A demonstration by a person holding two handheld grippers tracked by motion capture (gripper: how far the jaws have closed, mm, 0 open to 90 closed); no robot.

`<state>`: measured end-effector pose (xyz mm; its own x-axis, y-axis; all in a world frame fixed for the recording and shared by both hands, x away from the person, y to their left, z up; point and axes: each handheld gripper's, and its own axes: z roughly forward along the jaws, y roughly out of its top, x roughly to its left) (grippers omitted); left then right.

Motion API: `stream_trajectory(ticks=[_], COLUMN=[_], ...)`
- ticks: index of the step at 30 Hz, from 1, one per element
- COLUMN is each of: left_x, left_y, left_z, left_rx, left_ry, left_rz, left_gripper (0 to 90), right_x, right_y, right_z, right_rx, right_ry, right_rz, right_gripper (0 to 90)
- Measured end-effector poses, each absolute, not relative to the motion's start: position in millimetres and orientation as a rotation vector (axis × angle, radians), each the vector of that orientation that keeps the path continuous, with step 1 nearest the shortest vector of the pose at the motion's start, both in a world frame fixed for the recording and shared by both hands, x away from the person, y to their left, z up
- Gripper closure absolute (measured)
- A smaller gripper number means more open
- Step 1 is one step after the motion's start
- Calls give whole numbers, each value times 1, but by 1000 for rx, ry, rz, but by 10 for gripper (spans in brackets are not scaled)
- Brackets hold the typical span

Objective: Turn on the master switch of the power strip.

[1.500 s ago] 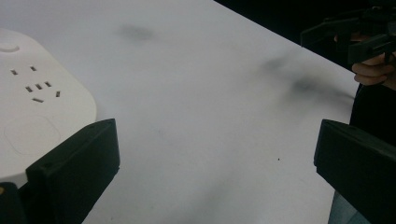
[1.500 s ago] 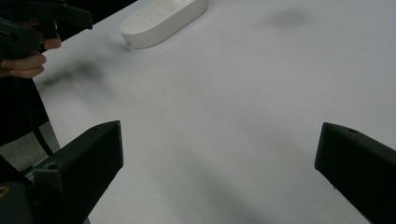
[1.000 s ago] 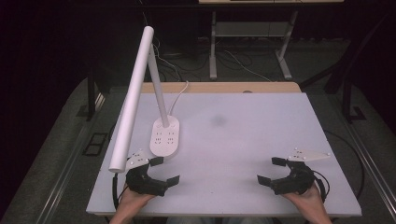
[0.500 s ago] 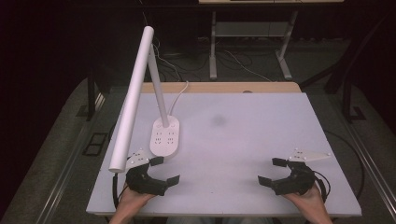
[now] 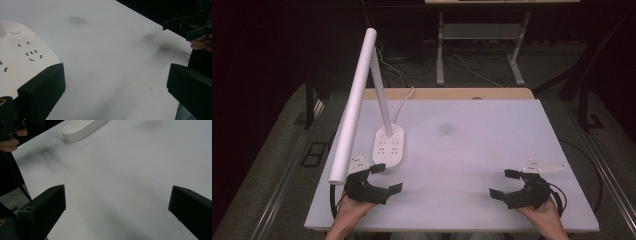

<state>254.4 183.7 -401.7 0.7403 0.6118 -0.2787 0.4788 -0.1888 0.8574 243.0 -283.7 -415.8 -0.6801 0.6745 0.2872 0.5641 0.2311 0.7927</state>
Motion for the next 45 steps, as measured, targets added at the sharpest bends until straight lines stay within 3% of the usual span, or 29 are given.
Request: stream_trajectory(ticks=[45], left_x=[302], left_y=[219], left_z=[-367], left_rx=[1914], left_ry=[963], left_rz=[186], left_gripper=[30], right_x=[243], right_y=[-286], right_z=[-415], right_rx=[1201], right_ry=[2370], right_rz=[1430], right_gripper=[6])
